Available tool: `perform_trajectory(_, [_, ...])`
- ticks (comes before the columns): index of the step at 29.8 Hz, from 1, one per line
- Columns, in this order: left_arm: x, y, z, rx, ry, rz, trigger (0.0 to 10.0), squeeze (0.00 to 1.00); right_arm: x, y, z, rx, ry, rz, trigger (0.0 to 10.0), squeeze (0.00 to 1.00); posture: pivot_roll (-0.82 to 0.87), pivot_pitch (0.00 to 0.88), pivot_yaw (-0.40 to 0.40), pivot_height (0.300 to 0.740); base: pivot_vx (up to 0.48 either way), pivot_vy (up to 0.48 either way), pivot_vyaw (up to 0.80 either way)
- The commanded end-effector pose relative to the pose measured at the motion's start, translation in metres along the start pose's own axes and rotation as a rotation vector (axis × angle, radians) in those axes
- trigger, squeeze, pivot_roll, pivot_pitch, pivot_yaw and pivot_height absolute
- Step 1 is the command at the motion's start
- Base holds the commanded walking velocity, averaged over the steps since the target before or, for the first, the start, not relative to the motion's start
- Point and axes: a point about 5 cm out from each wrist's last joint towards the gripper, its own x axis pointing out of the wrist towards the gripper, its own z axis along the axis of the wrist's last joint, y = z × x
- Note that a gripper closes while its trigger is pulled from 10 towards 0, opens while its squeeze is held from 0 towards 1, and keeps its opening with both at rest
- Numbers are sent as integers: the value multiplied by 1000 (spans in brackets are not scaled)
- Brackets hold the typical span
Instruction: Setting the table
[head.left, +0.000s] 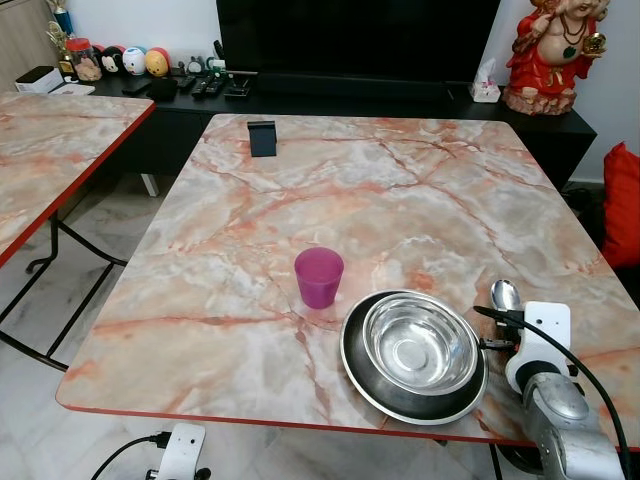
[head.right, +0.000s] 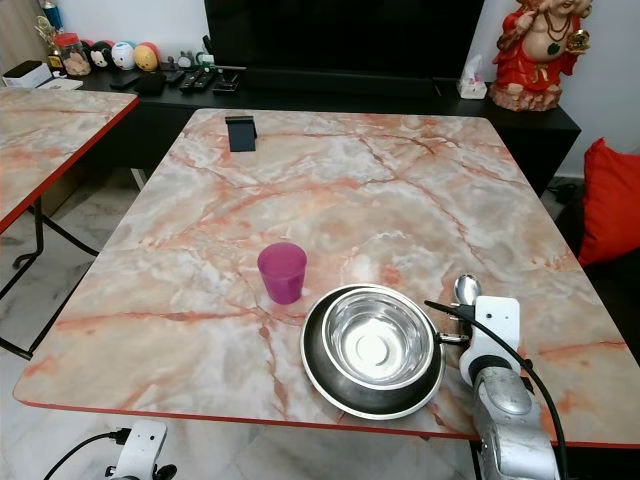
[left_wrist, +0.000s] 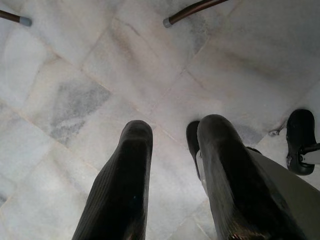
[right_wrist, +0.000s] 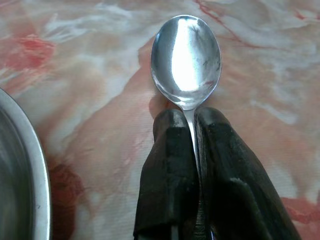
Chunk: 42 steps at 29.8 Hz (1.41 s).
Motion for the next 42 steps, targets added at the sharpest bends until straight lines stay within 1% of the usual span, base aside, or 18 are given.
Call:
perform_trajectory(1, [-1, 1, -5, 16, 22, -1, 10000, 0, 2, 1, 1, 7, -11, -3, 10000, 0, -10, 0, -16, 740, 0, 0, 0])
perform_trajectory(12, [-1, 0, -6, 28, 23, -6, 10000, 0, 5, 4, 0, -1, -22, 0, 10000, 0, -6, 0, -17, 740, 0, 0, 0])
perform_trajectory(13, [-1, 0, -6, 29, 23, -6, 10000, 0, 5, 4, 0, -2, -23, 0, 10000, 102, -6, 0, -18, 740, 0, 0, 0])
perform_trajectory(17, [-1, 0, -6, 30, 23, -6, 10000, 0, 6, 5, 0, -4, -27, 0, 10000, 122, -6, 0, -18, 740, 0, 0, 0])
perform_trajectory(18, [-1, 0, -6, 31, 23, -6, 10000, 0, 6, 5, 1, -11, -27, 1, 10000, 224, -5, 0, -17, 740, 0, 0, 0])
perform_trajectory(27, [-1, -1, -6, 31, 24, -6, 10000, 0, 8, 7, 2, -9, -34, -1, 10000, 220, -2, 0, -17, 740, 0, 0, 0])
perform_trajectory(30, [-1, 0, -6, 31, 24, -5, 10000, 0, 8, 7, 2, -11, -34, -1, 10000, 239, -2, 0, -16, 740, 0, 0, 0])
perform_trajectory(35, [-1, 0, -6, 31, 24, -6, 10000, 0, 8, 7, 0, -15, -28, -7, 10000, 212, 0, 0, -16, 740, 0, 0, 0])
perform_trajectory(42, [-1, 1, -7, 31, 27, -5, 10000, 0, 8, 3, -2, -18, -15, -27, 10000, 216, 0, 0, -16, 740, 0, 0, 0])
